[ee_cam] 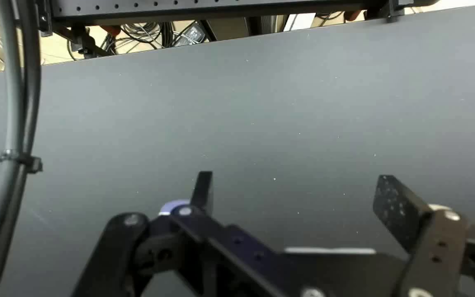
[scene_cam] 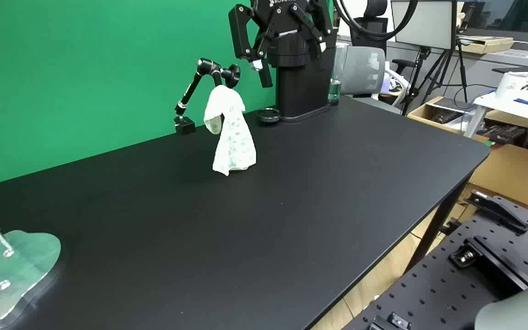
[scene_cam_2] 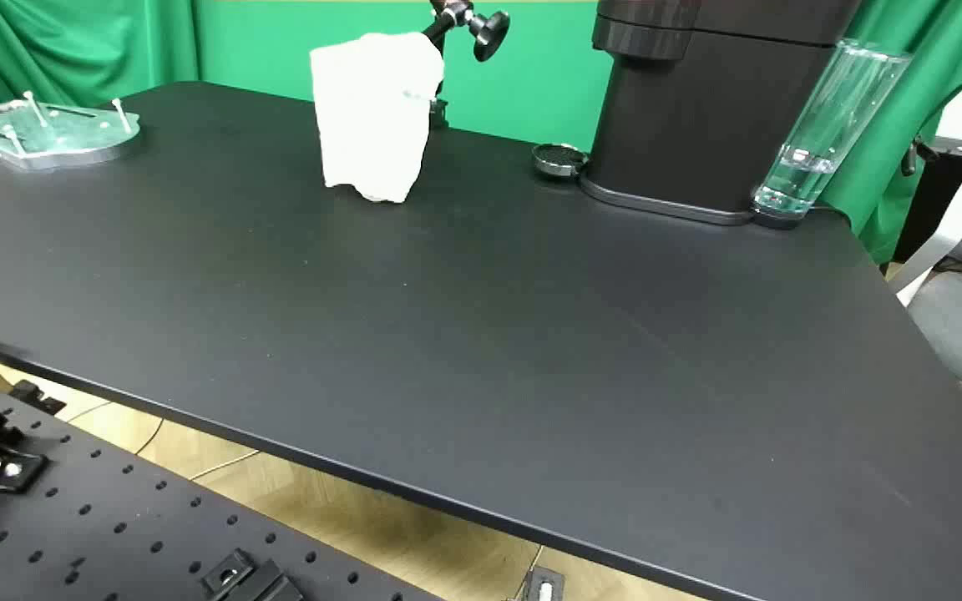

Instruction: Put the cloth on the table

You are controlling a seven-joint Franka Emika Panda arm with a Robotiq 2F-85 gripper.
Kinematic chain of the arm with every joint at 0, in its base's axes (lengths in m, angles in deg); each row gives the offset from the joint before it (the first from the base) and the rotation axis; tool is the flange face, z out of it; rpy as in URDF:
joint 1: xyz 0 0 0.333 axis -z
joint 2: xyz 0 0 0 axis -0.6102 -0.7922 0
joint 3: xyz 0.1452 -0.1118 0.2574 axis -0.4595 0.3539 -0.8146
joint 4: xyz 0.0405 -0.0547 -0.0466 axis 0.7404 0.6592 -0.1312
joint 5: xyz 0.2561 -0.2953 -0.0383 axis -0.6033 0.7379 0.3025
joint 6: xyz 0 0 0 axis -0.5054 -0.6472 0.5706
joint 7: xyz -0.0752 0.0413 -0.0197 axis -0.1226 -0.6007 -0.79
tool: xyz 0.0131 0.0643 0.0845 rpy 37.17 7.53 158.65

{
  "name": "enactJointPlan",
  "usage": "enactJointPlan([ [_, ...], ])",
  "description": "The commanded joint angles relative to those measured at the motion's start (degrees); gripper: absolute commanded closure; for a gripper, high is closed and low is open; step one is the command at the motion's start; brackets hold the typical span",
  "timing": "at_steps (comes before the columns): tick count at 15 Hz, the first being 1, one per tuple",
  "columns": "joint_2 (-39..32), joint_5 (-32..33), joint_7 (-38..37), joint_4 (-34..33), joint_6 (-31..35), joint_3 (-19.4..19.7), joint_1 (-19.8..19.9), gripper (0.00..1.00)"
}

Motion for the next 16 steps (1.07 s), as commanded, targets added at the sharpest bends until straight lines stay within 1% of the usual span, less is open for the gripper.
enactJointPlan([
  [1, -0.08, 0.16, -0.12, -0.07, 0.03, 0.95, -0.98, 0.00],
  [11, -0.07, 0.16, -0.11, -0.09, 0.10, 0.95, -0.98, 0.00],
  [12, -0.12, 0.99, -1.16, -0.17, 0.02, 0.71, -0.98, 0.00],
  [14, -1.67, 1.58, -3.69, -0.75, 2.15, 0.86, -0.46, 0.00],
  [16, -4.01, 1.78, -6.94, -1.49, 6.55, 1.44, 0.21, 0.00],
])
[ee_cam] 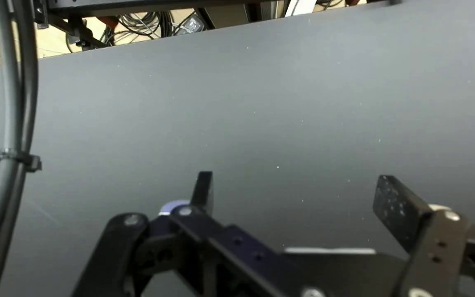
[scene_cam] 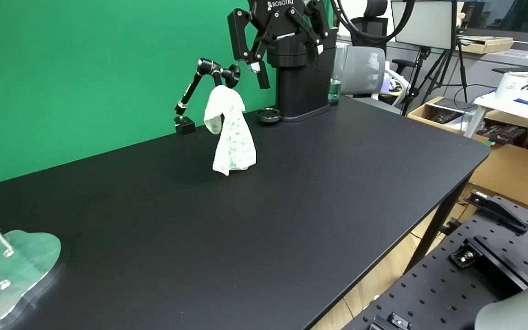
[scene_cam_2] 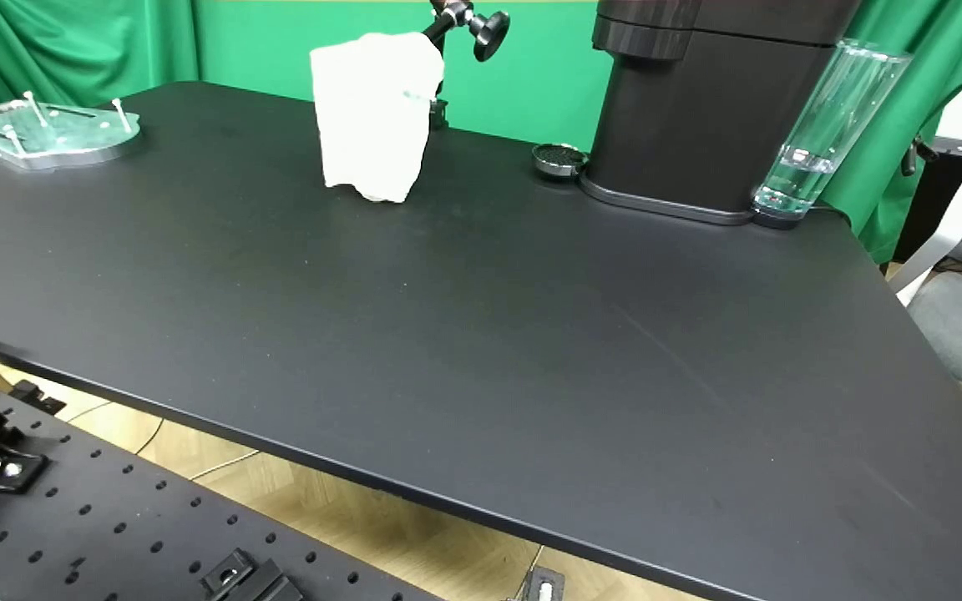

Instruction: Put the cloth on the table

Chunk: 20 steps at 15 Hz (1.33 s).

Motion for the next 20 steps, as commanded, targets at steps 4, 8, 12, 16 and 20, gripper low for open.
enactJointPlan([
  [4, -9.00, 2.44, -9.52, -3.58, 14.05, 2.47, 0.46, 0.00],
  [8, -14.09, 4.62, -12.58, -6.40, 22.86, 3.39, -0.60, 0.00],
  [12, -17.03, 6.03, -14.62, -8.59, 28.36, 3.80, -2.61, 0.00],
  [16, -19.07, 6.14, -16.45, -10.09, 30.02, 4.36, -4.55, 0.00],
  [20, -20.58, 5.41, -18.26, -10.78, 29.68, 5.09, -5.65, 0.00],
])
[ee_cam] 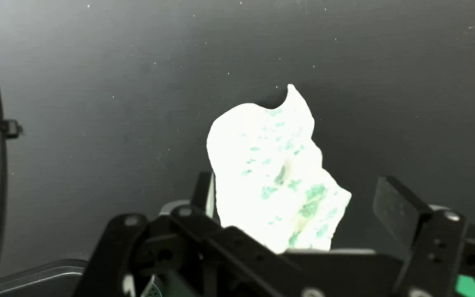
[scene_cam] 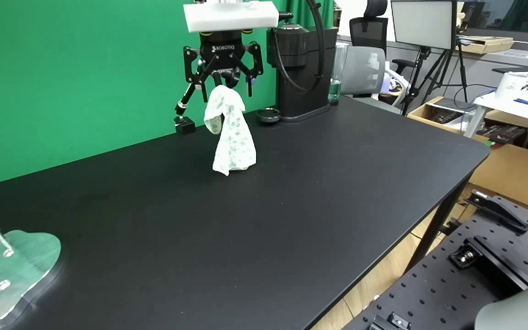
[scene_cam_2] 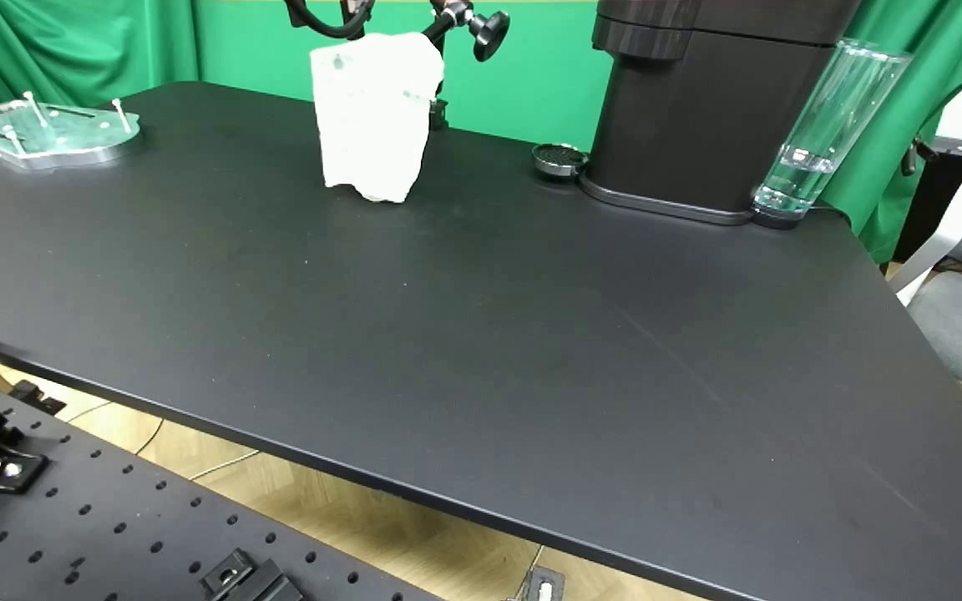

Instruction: Put the cloth on the table

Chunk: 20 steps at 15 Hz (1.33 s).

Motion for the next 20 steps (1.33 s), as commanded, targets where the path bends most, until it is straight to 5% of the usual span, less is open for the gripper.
enactJointPlan([
  [1, -1.89, 0.15, -3.49, -1.95, -0.65, 1.40, -1.44, 0.00],
  [5, -3.27, -0.41, -4.13, -2.36, -0.71, 1.96, -1.83, 0.00],
  [6, -3.52, -0.78, -4.30, -2.42, -0.65, 1.98, -1.87, 0.25],
  [7, -3.68, -0.95, -4.30, -2.44, -0.61, 2.01, -1.94, 0.26],
  [17, -3.74, -2.86, -4.55, -2.49, -0.97, 2.29, -2.45, 0.96],
  [20, -1.98, -3.27, -5.23, -0.65, -2.79, 2.40, -2.47, 1.00],
])
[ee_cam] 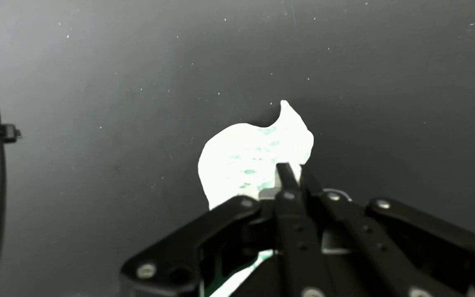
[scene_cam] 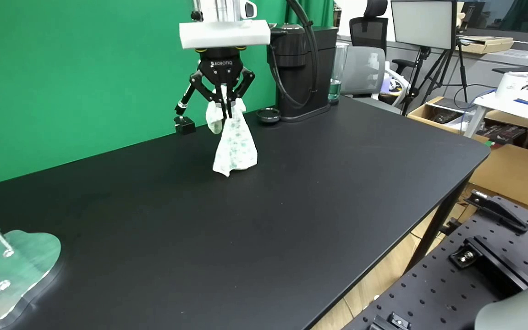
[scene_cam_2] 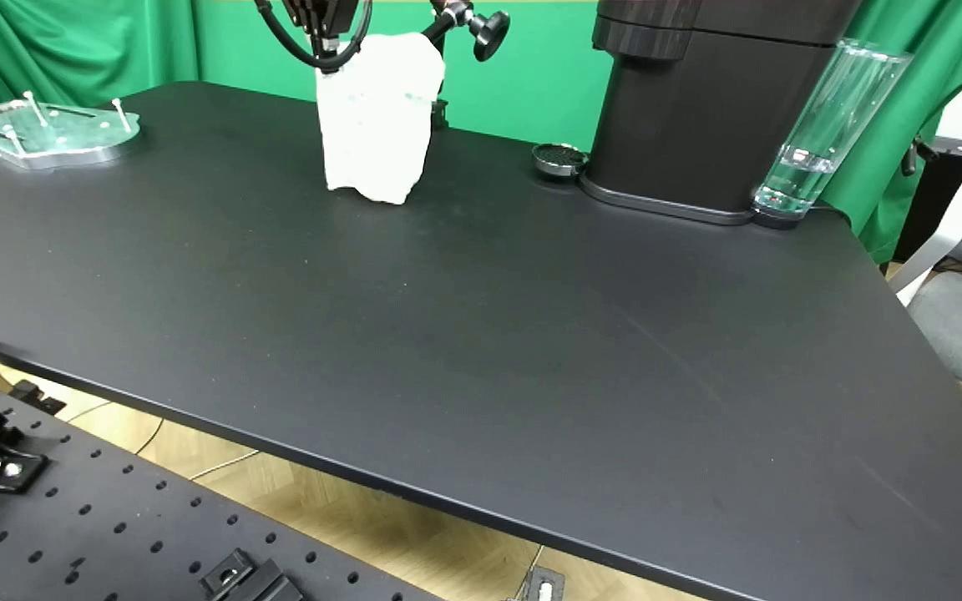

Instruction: Put the cloth on the table

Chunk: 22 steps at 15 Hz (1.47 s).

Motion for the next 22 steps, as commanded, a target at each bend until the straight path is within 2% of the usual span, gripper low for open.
enactJointPlan([
  [1, 2.39, -1.11, -2.12, 1.67, -3.82, 0.78, -0.68, 1.00],
  [5, 4.68, -0.53, 1.61, 5.81, -9.10, 0.33, -0.26, 0.99],
  [9, 5.34, -0.35, 3.24, 9.20, -9.48, 0.20, -0.07, 0.99],
  [22, 4.04, 0.78, 0.51, 14.13, -1.22, 4.48, 2.39, 0.99],
])
